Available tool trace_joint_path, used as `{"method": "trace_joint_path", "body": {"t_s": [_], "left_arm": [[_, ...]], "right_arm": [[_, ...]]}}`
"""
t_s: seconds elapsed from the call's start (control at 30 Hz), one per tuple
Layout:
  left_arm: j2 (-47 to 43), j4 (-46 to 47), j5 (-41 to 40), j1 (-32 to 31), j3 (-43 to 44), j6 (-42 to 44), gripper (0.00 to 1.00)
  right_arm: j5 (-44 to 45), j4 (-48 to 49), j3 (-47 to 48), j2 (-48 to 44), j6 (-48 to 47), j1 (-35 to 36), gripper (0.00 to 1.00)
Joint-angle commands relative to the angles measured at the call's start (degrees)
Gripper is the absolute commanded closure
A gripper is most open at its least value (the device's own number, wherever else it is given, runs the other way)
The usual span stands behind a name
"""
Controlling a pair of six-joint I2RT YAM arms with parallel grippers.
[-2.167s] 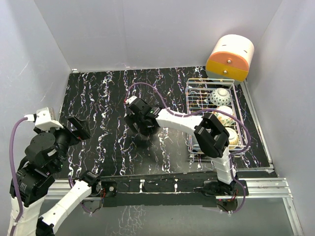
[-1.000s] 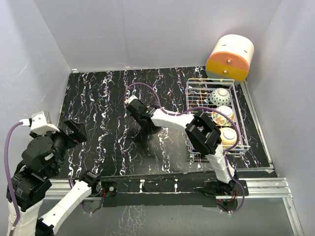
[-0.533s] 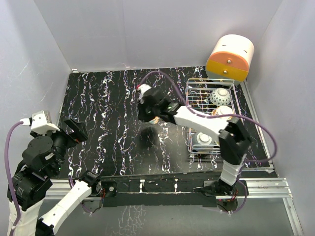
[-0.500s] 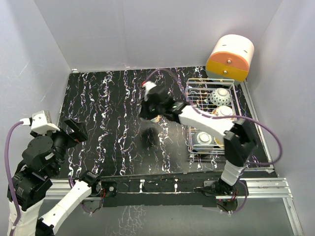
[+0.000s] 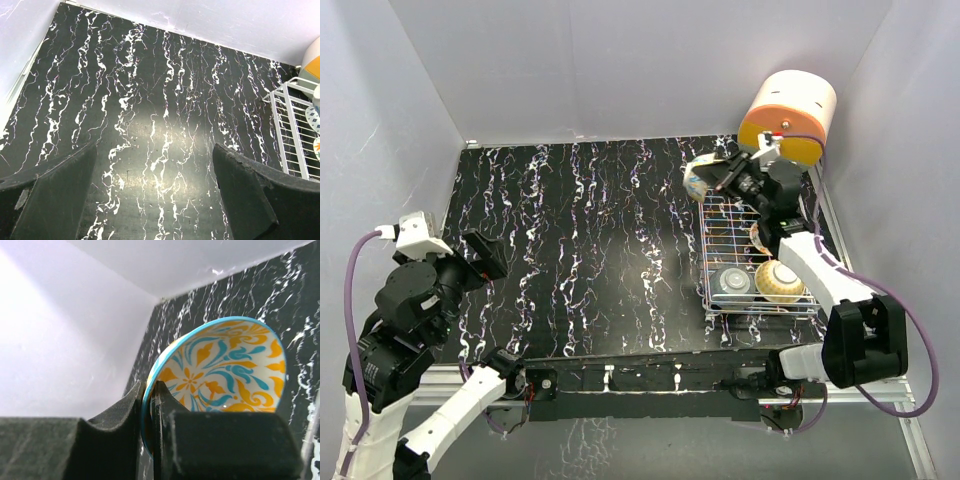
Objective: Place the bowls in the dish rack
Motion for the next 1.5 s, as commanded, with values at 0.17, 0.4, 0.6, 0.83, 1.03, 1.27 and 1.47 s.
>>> {"method": "trace_joint_path", "body": {"t_s": [0.17,0.4,0.6,0.83,1.03,1.27,1.47], "left_arm": [[0.5,-0.2,0.9,-0.2,2.2,0.5,0.03],[1.0,-0.6,1.1,-0.2,2.5,0.2,0.03],[1.2,-0.5,1.5,-0.2,2.1,-0.2,0.03],[1.1,-0.7,1.3,-0.2,2.2,-0.3,0.03],[0.9,-0.2,1.8,-0.2,1.3,-0.8,0.03],[0.6,-1.2,1.1,-0.2,1.9,-0.6,0.03],[0.2,-2.0,0.3,-0.2,1.9,-0.6,0.03]], "right_arm": [[-7.1,40.9,-15.0,3.9,27.9,-15.1,0.91],[-4.3,45.9,-16.0,8.6,28.3,-15.5,0.91],[-0.5,47.5,-16.8,12.7,30.3,-15.3,0.91],[5.2,38.2,-14.6,12.4,26.6,-13.9,0.91],[9.4,37.7,-14.4,14.9,27.2,-10.5,0.91],[15.9,42.3,-16.0,19.1,29.4,-7.8,0.91],[17.8,42.3,-17.9,20.0,29.6,-7.2,0.91]]}}
